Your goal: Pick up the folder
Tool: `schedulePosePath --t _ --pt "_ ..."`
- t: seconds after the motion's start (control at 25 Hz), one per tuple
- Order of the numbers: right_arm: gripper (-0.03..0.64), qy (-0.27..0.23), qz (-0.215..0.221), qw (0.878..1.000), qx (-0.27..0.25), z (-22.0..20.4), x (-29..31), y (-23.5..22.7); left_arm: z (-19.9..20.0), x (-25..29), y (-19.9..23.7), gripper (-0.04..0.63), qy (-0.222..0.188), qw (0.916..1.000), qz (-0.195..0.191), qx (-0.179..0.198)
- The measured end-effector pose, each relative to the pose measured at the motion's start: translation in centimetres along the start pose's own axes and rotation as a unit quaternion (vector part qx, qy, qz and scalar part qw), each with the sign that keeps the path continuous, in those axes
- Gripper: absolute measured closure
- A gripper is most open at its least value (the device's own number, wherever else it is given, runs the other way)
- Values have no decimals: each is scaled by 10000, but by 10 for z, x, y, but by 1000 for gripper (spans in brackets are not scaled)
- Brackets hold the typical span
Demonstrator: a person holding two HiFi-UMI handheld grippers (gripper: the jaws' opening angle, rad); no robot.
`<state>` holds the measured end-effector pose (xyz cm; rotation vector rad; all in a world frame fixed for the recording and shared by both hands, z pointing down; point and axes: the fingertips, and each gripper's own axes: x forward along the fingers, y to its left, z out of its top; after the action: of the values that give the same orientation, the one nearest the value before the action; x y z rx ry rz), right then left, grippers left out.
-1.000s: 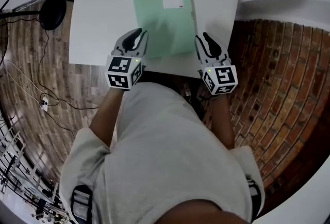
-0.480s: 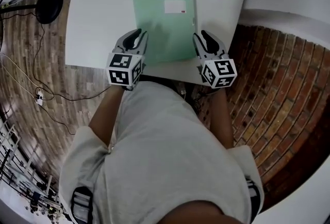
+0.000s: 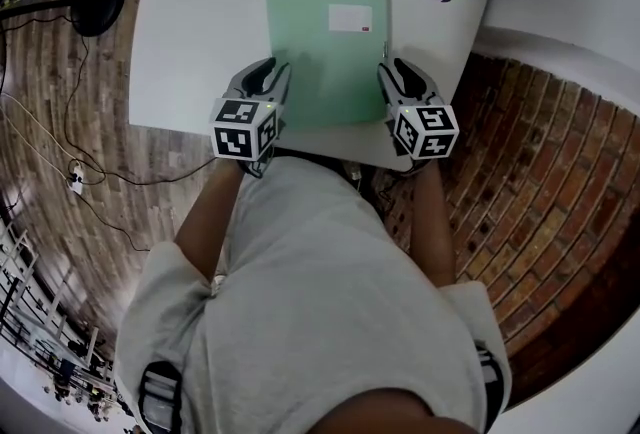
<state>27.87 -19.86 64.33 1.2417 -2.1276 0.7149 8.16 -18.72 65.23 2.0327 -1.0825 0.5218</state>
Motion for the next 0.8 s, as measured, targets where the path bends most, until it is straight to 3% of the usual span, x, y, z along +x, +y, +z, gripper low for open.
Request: schedulePosePath --t 0.24,0.44,0.6,0.8 --pt "435 284 90 9994 196 -7 23 -9 -10 13 16 446 367 9987 -35 -352" --pt "414 382 149 9966 720 -7 33 -17 -14 23 22 365 612 9961 -201 -607" --pt "391 517 239 9921 1117 -14 40 -19 -16 31 24 321 815 9940 -363 -634" --pt "332 595 496 9891 1252 -14 53 -16 -19 38 19 293 989 9907 -572 -733"
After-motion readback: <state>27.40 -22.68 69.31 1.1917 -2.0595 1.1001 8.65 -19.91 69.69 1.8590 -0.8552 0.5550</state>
